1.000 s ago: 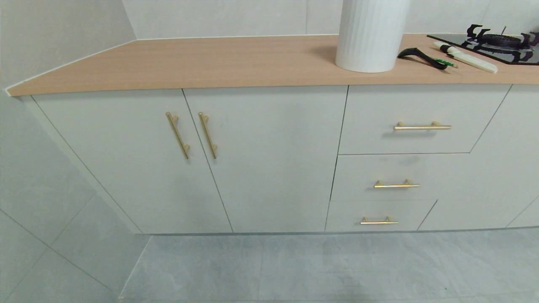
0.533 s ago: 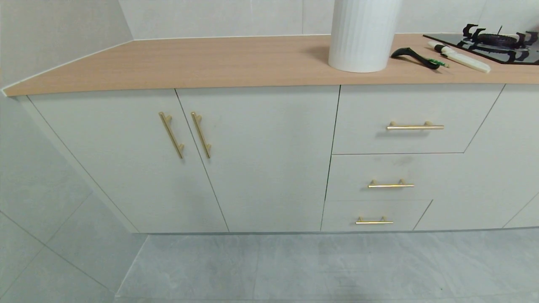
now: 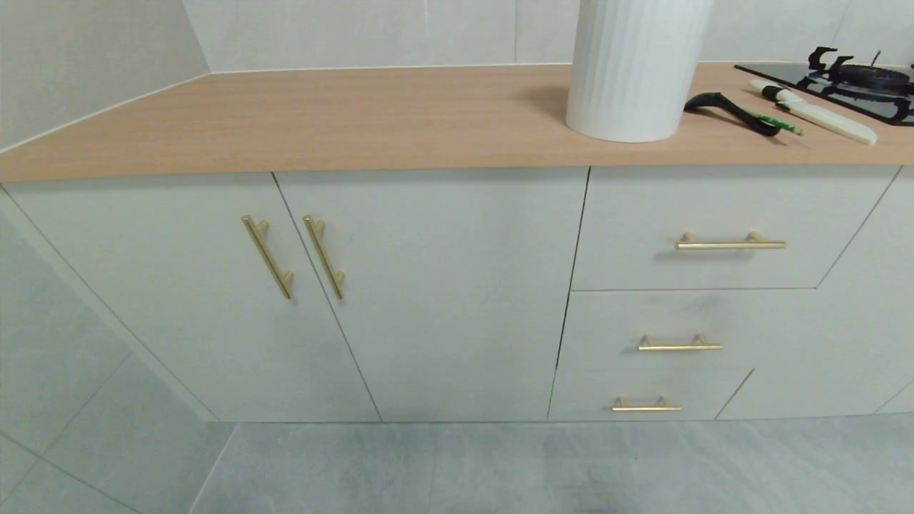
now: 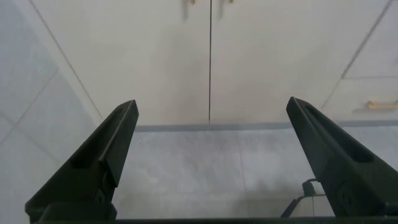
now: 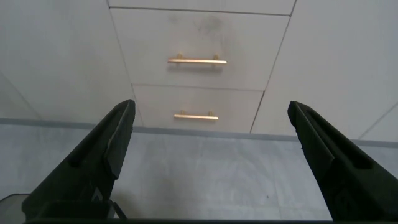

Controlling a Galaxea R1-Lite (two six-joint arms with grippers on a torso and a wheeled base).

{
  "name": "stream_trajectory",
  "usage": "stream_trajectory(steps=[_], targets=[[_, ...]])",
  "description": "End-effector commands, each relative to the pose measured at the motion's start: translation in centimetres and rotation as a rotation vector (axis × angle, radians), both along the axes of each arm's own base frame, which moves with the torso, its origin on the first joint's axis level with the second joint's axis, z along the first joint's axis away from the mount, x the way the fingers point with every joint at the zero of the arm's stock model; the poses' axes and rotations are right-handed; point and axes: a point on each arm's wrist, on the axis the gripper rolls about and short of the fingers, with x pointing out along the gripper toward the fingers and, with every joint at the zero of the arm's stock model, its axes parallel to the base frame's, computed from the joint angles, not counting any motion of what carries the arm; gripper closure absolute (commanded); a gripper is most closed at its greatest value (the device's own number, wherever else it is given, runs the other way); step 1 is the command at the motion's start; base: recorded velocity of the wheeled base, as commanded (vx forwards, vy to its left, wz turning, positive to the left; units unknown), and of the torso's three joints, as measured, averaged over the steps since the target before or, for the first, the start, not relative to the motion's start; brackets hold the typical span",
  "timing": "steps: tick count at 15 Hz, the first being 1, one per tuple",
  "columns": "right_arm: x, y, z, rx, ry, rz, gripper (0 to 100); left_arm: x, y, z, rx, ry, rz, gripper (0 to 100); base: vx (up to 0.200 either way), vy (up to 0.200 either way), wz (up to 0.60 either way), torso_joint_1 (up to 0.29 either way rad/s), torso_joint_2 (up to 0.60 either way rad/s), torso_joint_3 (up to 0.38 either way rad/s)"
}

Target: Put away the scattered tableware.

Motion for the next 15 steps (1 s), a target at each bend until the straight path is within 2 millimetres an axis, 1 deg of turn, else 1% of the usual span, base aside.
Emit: stream_trajectory(steps=[1,2,13,14,15], targets=[[0.0,0.0,0.0,-0.001,0.002,0.001,0,0.0,0.0,0.0,0.000,0.002,-0.002,0,0.200,0.000,0.00,0.002,0.01,0.002],[0.0,0.0,0.0,-0.001,0.003,0.001,0,0.0,0.0,0.0,0.001,0.001,0.000,0,0.200,0.000,0.00,0.002,0.01,-0.002],[0.0,0.0,0.0,-0.004,0.001,0.001,0,0.0,0.0,0.0,0.000,0.001,-0.002,0,0.000,0.000,0.00,0.000,0.00,0.000],[0.0,0.0,0.2,-0.002,-0.009,-0.007,0,0.0,0.0,0.0,0.000,0.001,0.000,0,0.000,0.000,0.00,0.000,0.00,0.000],[-0.6,0.0,3.4,0.058,-0.071,0.004,0,0.0,0.0,0.0,0.000,0.001,-0.002,0,0.000,0.000,0.00,0.000,0.00,0.000]])
